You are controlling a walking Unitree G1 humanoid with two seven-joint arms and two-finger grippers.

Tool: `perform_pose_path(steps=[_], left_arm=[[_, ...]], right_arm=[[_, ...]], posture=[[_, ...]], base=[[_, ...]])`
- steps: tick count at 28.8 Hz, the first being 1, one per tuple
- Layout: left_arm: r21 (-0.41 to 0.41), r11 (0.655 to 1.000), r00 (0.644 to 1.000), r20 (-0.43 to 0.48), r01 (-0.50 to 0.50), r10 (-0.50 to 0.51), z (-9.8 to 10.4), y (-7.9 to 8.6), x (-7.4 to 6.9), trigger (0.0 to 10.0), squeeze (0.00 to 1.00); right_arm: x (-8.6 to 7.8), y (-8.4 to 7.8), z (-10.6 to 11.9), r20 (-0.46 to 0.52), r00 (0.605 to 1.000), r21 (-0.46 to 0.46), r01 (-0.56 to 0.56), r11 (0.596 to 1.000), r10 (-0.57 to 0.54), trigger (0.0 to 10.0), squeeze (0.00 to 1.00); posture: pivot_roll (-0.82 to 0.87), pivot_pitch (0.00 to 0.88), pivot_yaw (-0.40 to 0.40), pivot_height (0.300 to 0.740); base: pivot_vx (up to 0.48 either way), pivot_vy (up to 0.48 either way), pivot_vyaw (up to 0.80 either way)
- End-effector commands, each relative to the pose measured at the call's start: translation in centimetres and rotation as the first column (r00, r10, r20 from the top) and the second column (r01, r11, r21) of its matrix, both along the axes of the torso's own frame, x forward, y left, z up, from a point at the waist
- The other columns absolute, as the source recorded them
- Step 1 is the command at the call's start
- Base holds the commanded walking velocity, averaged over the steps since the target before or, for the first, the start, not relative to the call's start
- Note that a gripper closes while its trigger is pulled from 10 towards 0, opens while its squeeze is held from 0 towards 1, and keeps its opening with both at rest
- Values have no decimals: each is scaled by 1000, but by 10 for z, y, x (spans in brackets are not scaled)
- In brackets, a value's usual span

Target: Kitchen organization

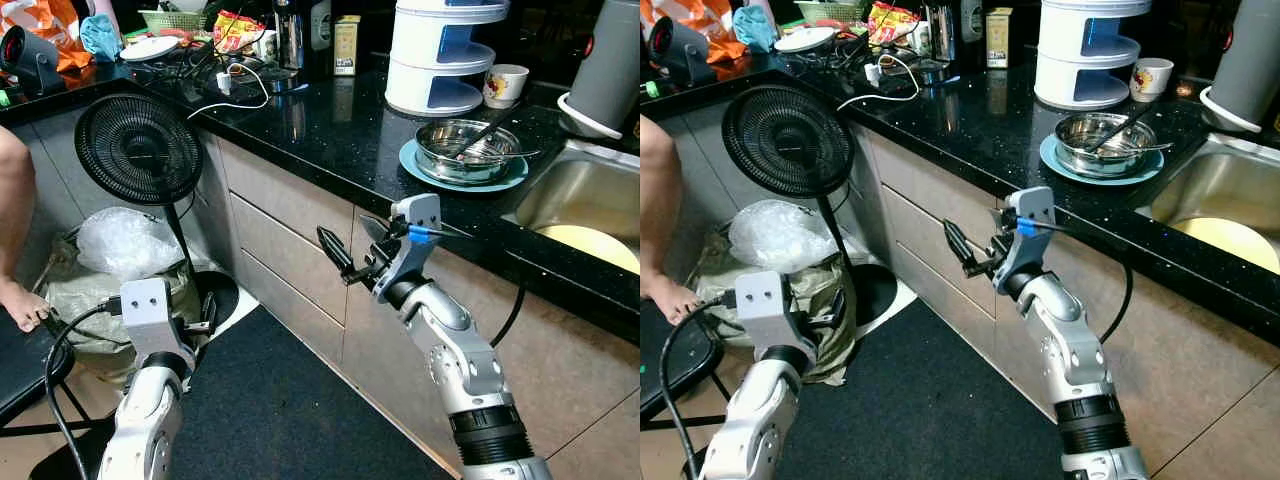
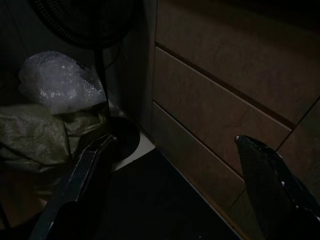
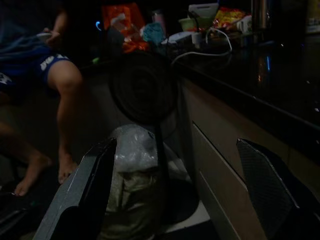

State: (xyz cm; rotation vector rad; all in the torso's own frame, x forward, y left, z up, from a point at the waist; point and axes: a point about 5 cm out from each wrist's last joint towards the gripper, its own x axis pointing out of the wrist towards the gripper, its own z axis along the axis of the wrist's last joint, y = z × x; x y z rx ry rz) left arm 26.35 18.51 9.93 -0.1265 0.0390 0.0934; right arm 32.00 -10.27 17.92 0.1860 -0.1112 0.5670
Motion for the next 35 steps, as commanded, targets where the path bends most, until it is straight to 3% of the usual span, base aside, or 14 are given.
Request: perform_pose_path(steps=[1,4,8,35], left_arm=[[17,1000,1000,13,10,-11,4,1,0,10000,0],[26,999,1000,16,20,-20,5,1,0,10000,0],[30,999,999,27,28,-28,9,0,1,10000,0],[33,999,993,113,39,-42,39,-1,8,10000,0]], right_arm=[[-2,5,10,26,998,34,-53,998,52,10000,0],[-9,14,18,54,988,52,-150,987,147,10000,0],[-13,21,28,77,979,59,-195,979,191,10000,0],[-9,16,70,147,976,134,-182,974,162,10000,0]], posture=[[25,0,20,740],[29,0,23,740],[28,0,26,740],[34,0,27,740]], base=[[292,0,0],[315,0,0],[334,0,0],[369,0,0]])
